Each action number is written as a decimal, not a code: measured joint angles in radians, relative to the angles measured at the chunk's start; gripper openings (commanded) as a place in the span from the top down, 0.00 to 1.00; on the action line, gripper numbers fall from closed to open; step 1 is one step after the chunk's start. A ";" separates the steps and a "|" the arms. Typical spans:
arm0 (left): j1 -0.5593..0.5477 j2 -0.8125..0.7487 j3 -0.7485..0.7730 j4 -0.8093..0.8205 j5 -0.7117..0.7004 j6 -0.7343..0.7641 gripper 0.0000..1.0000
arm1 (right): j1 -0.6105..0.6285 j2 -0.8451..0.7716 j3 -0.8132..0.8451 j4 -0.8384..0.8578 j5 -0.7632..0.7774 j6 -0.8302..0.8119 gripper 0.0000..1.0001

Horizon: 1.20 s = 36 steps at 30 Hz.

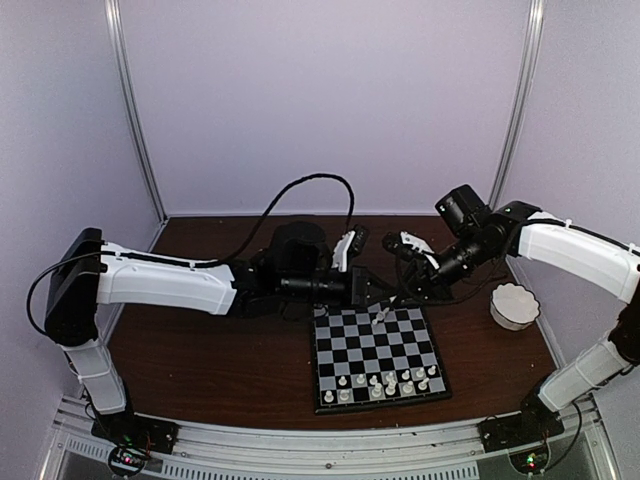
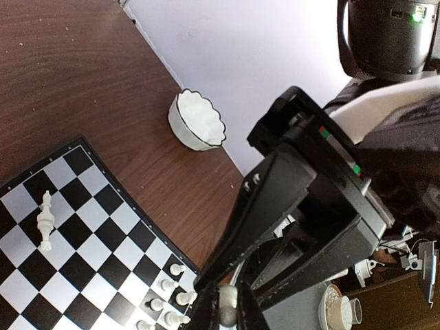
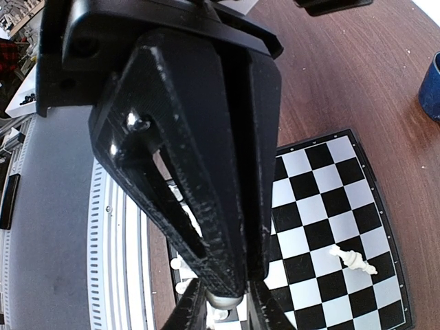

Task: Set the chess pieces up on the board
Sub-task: Pass from the right arm to the left, then place the pawn on a2.

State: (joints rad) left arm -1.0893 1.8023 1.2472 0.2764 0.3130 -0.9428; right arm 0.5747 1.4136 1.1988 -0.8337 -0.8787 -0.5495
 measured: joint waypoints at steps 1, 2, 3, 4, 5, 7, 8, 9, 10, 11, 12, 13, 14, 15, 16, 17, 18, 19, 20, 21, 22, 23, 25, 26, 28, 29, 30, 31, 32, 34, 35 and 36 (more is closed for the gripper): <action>0.000 0.000 0.000 0.000 0.000 0.001 0.93 | 0.000 0.000 0.000 0.001 0.000 0.000 0.71; 0.000 0.000 0.000 0.000 0.000 0.001 0.93 | 0.000 0.000 -0.001 0.003 0.002 0.003 0.68; 0.000 0.000 0.000 0.000 0.000 0.002 0.94 | 0.000 0.000 -0.001 0.003 0.002 0.004 0.65; 0.000 0.000 0.000 -0.002 0.000 0.004 0.94 | 0.000 0.000 -0.001 0.003 0.003 0.004 0.62; 0.000 0.000 0.000 -0.007 -0.002 0.010 0.94 | 0.000 0.000 -0.001 0.004 0.004 0.002 0.57; 0.000 -0.002 0.000 -0.026 -0.007 0.027 0.94 | -0.001 -0.002 -0.001 0.002 0.006 0.003 0.53; 0.000 -0.003 0.000 -0.041 -0.014 0.038 0.94 | -0.005 -0.007 -0.001 0.000 0.009 -0.003 0.53; 0.000 -0.006 0.000 -0.066 -0.023 0.055 0.94 | -0.008 -0.014 -0.001 -0.004 0.011 -0.002 0.52; 0.000 -0.010 0.000 -0.095 -0.032 0.074 0.94 | -0.013 -0.024 -0.001 -0.009 0.012 -0.003 0.51; 0.000 -0.016 0.001 -0.132 -0.045 0.095 0.94 | -0.024 -0.041 -0.001 -0.014 0.013 -0.005 0.50; 0.000 -0.027 0.002 -0.187 -0.060 0.127 0.94 | -0.039 -0.059 -0.002 -0.019 0.014 -0.005 0.49; 0.000 -0.031 0.002 -0.201 -0.065 0.134 0.94 | -0.055 -0.079 -0.005 -0.021 0.015 -0.005 0.48; 0.000 -0.039 0.003 -0.240 -0.076 0.160 0.94 | -0.077 -0.106 -0.011 -0.024 0.017 -0.005 0.46; 0.000 -0.051 0.003 -0.287 -0.092 0.187 0.94 | -0.095 -0.129 -0.019 -0.024 0.020 -0.005 0.45; -0.001 -0.065 0.003 -0.345 -0.110 0.219 0.94 | -0.114 -0.154 -0.031 -0.023 0.022 -0.005 0.43; -0.003 -0.076 0.004 -0.387 -0.125 0.246 0.94 | -0.131 -0.180 -0.047 -0.019 0.026 -0.005 0.41; -0.005 -0.085 0.004 -0.426 -0.140 0.271 0.94 | -0.148 -0.206 -0.069 -0.012 0.031 -0.003 0.39; -0.008 -0.091 0.004 -0.459 -0.151 0.293 0.94 | -0.164 -0.231 -0.097 0.000 0.038 -0.002 0.38; -0.013 -0.095 0.005 -0.496 -0.167 0.318 0.94 | -0.178 -0.254 -0.128 0.014 0.045 0.000 0.37; -0.021 -0.098 0.005 -0.536 -0.185 0.345 0.95 | -0.189 -0.271 -0.154 0.022 0.053 0.002 0.37; -0.028 -0.098 0.005 -0.566 -0.199 0.365 0.95 | -0.196 -0.281 -0.174 0.031 0.061 0.003 0.37; -0.038 -0.098 0.005 -0.602 -0.214 0.388 0.95 | -0.202 -0.286 -0.193 0.042 0.071 0.002 0.37; -0.055 -0.098 0.005 -0.657 -0.238 0.423 0.95 | -0.208 -0.285 -0.212 0.050 0.092 -0.002 0.37; -0.063 -0.098 0.005 -0.680 -0.248 0.438 0.95 | -0.209 -0.280 -0.217 0.055 0.100 -0.004 0.37; -0.074 -0.097 0.005 -0.716 -0.259 0.460 0.95 | -0.211 -0.268 -0.218 0.064 0.116 -0.008 0.37; -0.079 -0.097 0.005 -0.731 -0.266 0.470 0.95 | -0.211 -0.263 -0.218 0.069 0.123 -0.011 0.36; -0.083 -0.096 0.005 -0.742 -0.269 0.476 0.95 | -0.212 -0.258 -0.218 0.071 0.129 -0.013 0.36; -0.085 -0.096 0.004 -0.750 -0.272 0.480 0.95 | -0.212 -0.255 -0.218 0.074 0.135 -0.018 0.36; -0.087 -0.096 0.000 -0.753 -0.275 0.483 0.95 | -0.212 -0.254 -0.218 0.077 0.141 -0.020 0.36; -0.091 -0.096 -0.017 -0.751 -0.279 0.486 0.95 | -0.212 -0.252 -0.219 0.085 0.148 -0.025 0.37; -0.092 -0.096 -0.032 -0.749 -0.281 0.486 0.95 | -0.212 -0.251 -0.219 0.088 0.150 -0.027 0.36; -0.093 -0.096 -0.042 -0.750 -0.282 0.486 0.95 | -0.212 -0.249 -0.220 0.090 0.153 -0.027 0.37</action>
State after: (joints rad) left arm -1.1820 1.7065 1.2053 -0.4732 0.0307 -0.4572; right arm 0.3630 1.1641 0.9791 -0.7433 -0.7254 -0.5770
